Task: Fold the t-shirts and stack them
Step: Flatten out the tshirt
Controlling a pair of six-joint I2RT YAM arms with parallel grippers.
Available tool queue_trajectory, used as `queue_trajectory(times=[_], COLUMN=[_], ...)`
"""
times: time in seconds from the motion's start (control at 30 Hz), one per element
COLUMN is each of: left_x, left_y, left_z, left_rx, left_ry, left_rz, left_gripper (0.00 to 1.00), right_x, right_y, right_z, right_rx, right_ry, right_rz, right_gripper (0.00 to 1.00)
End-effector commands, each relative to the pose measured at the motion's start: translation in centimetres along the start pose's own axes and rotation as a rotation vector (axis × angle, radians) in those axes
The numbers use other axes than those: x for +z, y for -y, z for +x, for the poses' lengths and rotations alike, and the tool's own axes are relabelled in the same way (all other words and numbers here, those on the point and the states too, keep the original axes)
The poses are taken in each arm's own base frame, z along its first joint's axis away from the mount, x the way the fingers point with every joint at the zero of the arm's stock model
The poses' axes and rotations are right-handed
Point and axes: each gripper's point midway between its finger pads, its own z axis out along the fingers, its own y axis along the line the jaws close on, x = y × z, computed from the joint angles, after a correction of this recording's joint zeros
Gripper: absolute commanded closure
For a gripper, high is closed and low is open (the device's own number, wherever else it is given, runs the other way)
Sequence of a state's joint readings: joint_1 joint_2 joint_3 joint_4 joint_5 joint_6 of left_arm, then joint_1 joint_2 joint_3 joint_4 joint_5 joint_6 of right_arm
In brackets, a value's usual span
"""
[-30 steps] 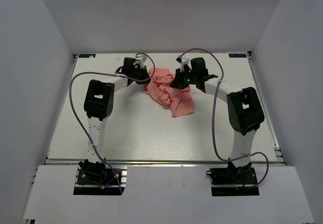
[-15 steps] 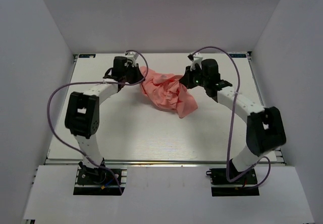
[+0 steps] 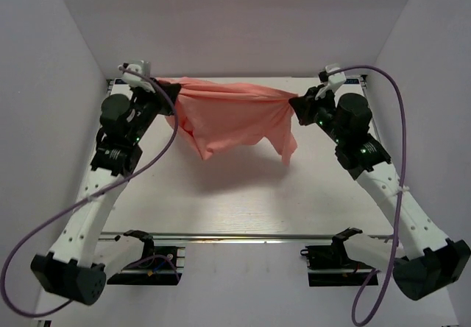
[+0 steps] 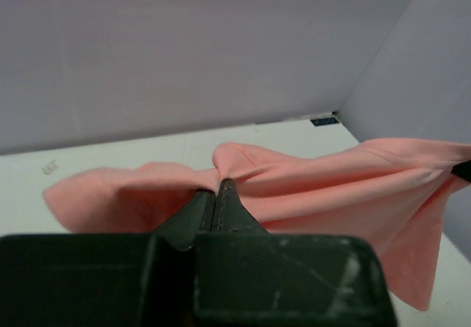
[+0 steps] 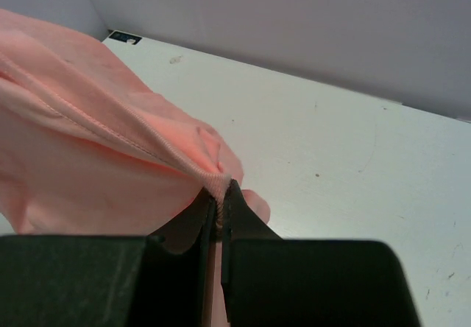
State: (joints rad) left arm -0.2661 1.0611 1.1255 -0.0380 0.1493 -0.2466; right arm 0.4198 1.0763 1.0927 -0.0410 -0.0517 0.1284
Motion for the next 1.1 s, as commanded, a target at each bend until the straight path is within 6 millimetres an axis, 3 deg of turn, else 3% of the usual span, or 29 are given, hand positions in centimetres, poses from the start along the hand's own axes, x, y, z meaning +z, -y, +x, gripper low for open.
queue_trajectory(times=[0.0,0.03,0.13,0.17,0.23,0.37,0.43,0.53,0.63,0.77,0.83,0.93,0.97,1.07], left_x=[-2.8,-3.7,-5.2,-6.1,-6.9,-9.0,-9.8,-10.9,-10.8,-8.0,-5.3,-2.3,-0.3,2.6], left_y=[-2.0,-1.6,-1.1,-0.6,-0.1,1.5,1.7,2.0,2.4,1.7,1.1,0.2,-1.1,-4.0], left_z=[-2.7,-3.6,-5.6,-7.0,-8.0,-10.1,-10.4,-11.0,-10.9,-8.0,-4.8,-1.5,1.3,5.3], left_rx=[0.032,0.045,0.06,0.062,0.064,0.083,0.083,0.063,0.057,0.024,0.005,-0.008,-0.027,-0.037], left_ry=[0.074,0.096,0.136,0.168,0.186,0.237,0.24,0.253,0.248,0.16,0.078,-0.015,-0.084,-0.156], left_rz=[-0.143,-0.138,-0.139,-0.131,-0.118,-0.065,-0.064,-0.068,-0.042,-0.04,-0.029,-0.027,-0.061,-0.135], left_gripper=[1.0,1.0,1.0,1.0,1.0,1.0,1.0,1.0,1.0,1.0,1.0,1.0,1.0,1.0], right_x=[-2.6,-3.9,-5.3,-6.6,-8.7,-11.5,-12.9,-13.3,-12.6,-10.2,-8.4,-4.9,-4.0,-0.6], right_y=[1.2,0.9,0.7,0.4,-0.5,-3.0,-3.2,-3.5,-3.8,-2.9,-2.5,-1.3,-0.6,1.7], right_z=[-3.3,-4.8,-6.5,-7.5,-9.8,-12.3,-13.5,-13.4,-12.4,-10.2,-8.2,-4.2,-2.8,1.7], right_rx=[-0.01,-0.019,-0.04,-0.053,-0.057,-0.098,-0.096,-0.087,-0.075,-0.024,0.0,0.035,0.066,0.101], right_ry=[0.058,0.098,0.142,0.176,0.242,0.324,0.368,0.366,0.343,0.282,0.23,0.129,0.095,-0.016], right_rz=[0.092,0.089,0.096,0.088,0.062,-0.05,-0.049,-0.062,-0.087,-0.059,-0.056,-0.026,0.011,0.1], right_gripper=[1.0,1.0,1.0,1.0,1.0,1.0,1.0,1.0,1.0,1.0,1.0,1.0,1.0,1.0])
